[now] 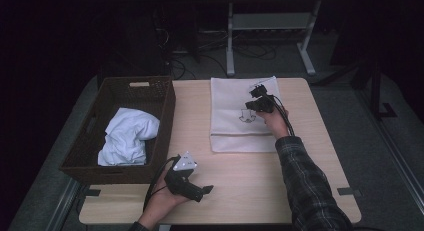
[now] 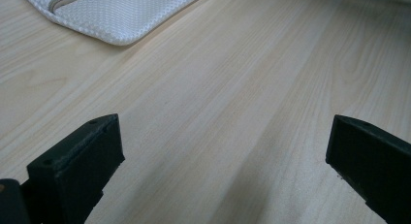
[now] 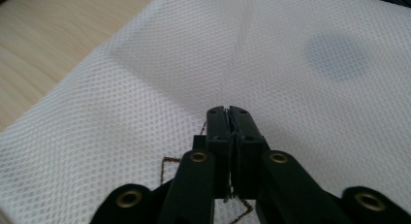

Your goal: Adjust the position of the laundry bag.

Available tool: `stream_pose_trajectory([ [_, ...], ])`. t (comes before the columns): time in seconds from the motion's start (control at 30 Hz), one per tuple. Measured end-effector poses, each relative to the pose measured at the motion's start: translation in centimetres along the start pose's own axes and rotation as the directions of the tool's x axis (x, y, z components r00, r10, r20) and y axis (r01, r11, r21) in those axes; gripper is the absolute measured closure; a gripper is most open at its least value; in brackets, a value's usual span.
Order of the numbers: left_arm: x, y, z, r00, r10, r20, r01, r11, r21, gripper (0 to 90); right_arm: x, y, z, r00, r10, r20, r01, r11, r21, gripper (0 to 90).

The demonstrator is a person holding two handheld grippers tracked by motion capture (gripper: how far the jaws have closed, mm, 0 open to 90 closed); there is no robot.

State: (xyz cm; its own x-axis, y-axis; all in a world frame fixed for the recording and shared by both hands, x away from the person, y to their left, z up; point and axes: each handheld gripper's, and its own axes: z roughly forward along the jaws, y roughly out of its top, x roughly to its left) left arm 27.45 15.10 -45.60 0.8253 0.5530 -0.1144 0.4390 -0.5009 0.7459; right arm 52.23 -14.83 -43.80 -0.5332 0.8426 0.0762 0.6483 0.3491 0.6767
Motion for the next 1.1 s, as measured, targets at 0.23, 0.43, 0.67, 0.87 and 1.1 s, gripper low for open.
stream_pose_trajectory([
  [0.23,-0.1,0.0,0.0,1.0,0.006,0.001,-0.006,1.0,0.002,0.0,-0.6,-0.4,1.1,0.9995,0.029,0.015,-0.03,0.999,0.024,89.3],
  [0.43,-0.1,0.0,0.0,1.0,0.007,0.001,-0.007,1.0,0.004,0.0,-0.7,-0.5,1.5,0.9993,0.032,0.02,-0.033,0.999,0.03,89.2],
  [0.67,-0.1,0.0,0.0,1.0,0.01,0.002,-0.01,0.9999,0.004,0.0,-0.5,-0.6,2.4,0.9994,0.028,0.023,-0.029,0.998,0.06,89.2],
  [0.87,-0.1,0.0,0.0,1.0,0.01,0.002,-0.01,0.9999,0.004,0.0,-0.3,-0.8,2.7,0.9987,0.039,0.033,-0.041,0.996,0.078,89.2],
  [1.1,-0.1,0.0,0.0,1.0,0.008,0.001,-0.008,1.0,0.005,0.0,0.0,-0.9,2.4,0.9971,0.063,0.042,-0.066,0.993,0.098,89.2],
])
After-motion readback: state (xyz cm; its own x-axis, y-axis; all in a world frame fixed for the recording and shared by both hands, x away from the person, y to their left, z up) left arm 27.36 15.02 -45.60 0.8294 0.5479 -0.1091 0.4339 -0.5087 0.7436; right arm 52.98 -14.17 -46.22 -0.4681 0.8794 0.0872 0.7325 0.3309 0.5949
